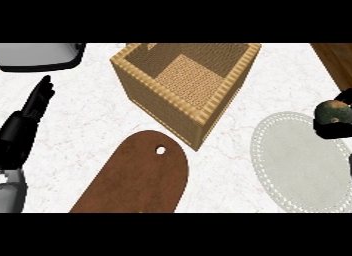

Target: Pick the squash from the placemat and place it in the basket

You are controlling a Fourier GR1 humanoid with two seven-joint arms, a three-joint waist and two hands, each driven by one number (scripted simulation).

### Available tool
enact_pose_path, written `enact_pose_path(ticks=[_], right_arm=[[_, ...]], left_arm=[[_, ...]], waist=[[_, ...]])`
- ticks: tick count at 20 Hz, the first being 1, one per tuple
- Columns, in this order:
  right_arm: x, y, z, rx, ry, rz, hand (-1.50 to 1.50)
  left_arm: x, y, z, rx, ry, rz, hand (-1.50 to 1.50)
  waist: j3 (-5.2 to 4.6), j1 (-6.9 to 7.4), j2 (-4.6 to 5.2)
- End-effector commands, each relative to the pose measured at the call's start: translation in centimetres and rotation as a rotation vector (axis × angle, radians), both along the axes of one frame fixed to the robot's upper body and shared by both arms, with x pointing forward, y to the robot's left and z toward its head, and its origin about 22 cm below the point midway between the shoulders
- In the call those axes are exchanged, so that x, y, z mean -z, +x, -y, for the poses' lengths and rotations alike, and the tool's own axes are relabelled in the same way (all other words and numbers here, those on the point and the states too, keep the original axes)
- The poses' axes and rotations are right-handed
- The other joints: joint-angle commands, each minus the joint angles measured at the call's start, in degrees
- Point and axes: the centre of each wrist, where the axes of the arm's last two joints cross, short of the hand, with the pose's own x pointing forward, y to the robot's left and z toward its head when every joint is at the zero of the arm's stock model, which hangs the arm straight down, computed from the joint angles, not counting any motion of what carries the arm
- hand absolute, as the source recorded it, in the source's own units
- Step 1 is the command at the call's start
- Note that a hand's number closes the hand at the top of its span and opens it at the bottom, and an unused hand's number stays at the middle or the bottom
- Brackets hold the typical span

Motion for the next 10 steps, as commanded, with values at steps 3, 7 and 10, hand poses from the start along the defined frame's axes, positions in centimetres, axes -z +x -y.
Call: enact_pose_path(ticks=[3, 7, 10], right_arm=[[-8.3, -0.2, -6.0, -0.027, 0.242, 0.44, 1.5], [-14.4, -2.8, -9.9, -0.065, 0.192, 0.519, 1.5], [-18.7, -3.5, -12.7, -0.133, 0.224, 0.518, 1.5]], left_arm=[[0.0, -0.3, -0.1, 0.015, 0.001, 0.004, 0.0], [0.1, 0.2, -0.8, 0.038, 0.012, 0.018, 0.0], [-0.8, 0.8, 1.1, 0.067, 0.006, 0.022, 0.0]], waist=[[0.04, 1.31, -0.22], [0.07, 2.65, 0.85], [0.14, 3.47, 1.09]])
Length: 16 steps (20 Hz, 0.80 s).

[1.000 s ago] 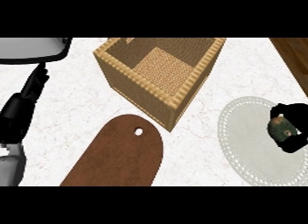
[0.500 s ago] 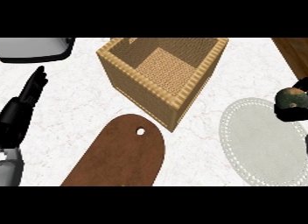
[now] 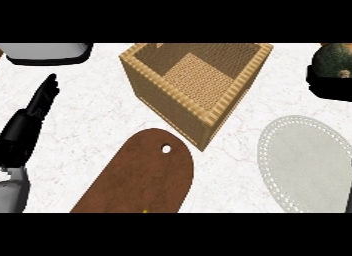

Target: Pick the squash from the placemat and place it in the basket

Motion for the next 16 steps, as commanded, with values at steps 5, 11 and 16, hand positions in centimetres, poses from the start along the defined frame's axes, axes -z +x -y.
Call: enact_pose_path(ticks=[5, 11, 16], right_arm=[[-11.0, -1.5, -7.2, -0.125, 0.053, 0.043, 1.5], [-14.0, 2.1, -13.2, -0.173, 0.083, -0.054, 1.5], [-15.1, 5.1, -15.5, -0.147, 0.135, -0.129, 1.5]], left_arm=[[-1.9, 0.7, 0.4, 0.023, 0.004, 0.031, 0.0], [-0.8, 0.7, 1.9, 0.054, -0.002, 0.005, 0.0], [-1.2, 1.9, 1.0, 0.038, -0.017, 0.015, 0.0]], waist=[[0.09, 2.08, 0.59], [0.11, 2.58, 0.93], [0.11, 2.3, 1.07]])
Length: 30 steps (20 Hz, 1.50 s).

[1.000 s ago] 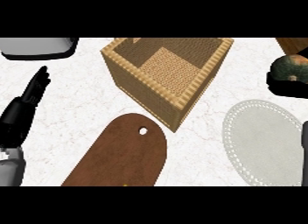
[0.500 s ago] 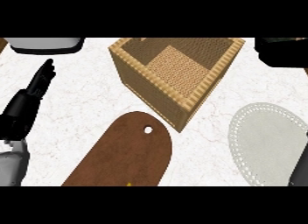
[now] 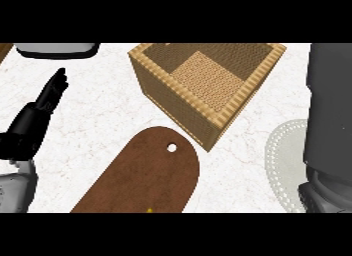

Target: Pick the squash from the placemat and place it in the basket

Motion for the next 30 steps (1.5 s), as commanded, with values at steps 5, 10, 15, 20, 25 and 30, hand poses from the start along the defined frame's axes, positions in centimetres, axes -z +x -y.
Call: enact_pose_path(ticks=[5, 10, 15, 20, 25, 30], right_arm=[[0.0, 4.8, -3.6, 0.006, 0.005, -0.175, 1.5], [1.5, 5.8, -5.7, -0.011, 0.028, -0.317, 1.5], [3.3, 7.5, -5.2, 0.078, -0.161, -0.431, 1.5], [2.9, 7.7, -5.4, 0.113, -0.295, -0.496, 1.5], [3.8, 8.0, -6.2, -0.001, -0.257, -0.556, -1.5], [4.0, 8.0, -5.7, -0.044, -0.134, -0.538, -1.5]], left_arm=[[0.7, -0.4, -1.5, 0.007, 0.004, 0.002, 0.0], [0.3, 0.4, -1.4, 0.003, -0.002, 0.005, 0.0], [-0.6, 0.7, -0.3, -0.023, 0.006, 0.004, 0.0], [-1.8, 0.3, -1.9, -0.011, 0.005, 0.012, 0.0], [-0.3, 0.7, 0.7, -0.005, 0.001, 0.002, 0.0], [0.4, -0.3, 0.2, -0.007, -0.007, 0.0, 0.0]], waist=[[0.01, 0.36, 0.25], [0.03, -0.21, 0.09], [0.05, -0.54, -0.02], [0.07, -0.54, -0.27], [0.07, -0.73, -0.11], [0.08, -0.56, -0.13]])
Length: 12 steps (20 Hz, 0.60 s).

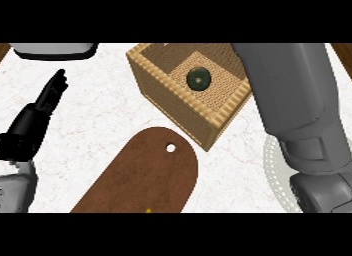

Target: Pick the squash from the placemat and place it in the basket

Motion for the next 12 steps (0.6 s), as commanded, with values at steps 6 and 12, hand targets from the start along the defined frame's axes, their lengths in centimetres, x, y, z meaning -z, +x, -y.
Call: enact_pose_path(ticks=[6, 12], right_arm=[[-1.7, -0.4, 1.8, 0.089, 0.262, 0.219, -1.5], [-2.8, -1.0, 5.6, 0.319, 0.461, 0.482, -1.5]], left_arm=[[0.0, -0.2, -0.1, 0.013, -0.013, 0.006, 0.0], [-1.0, 0.4, 1.0, 0.007, -0.008, 0.014, 0.0]], waist=[[0.02, 0.38, 0.15], [0.06, -0.12, 0.11]])
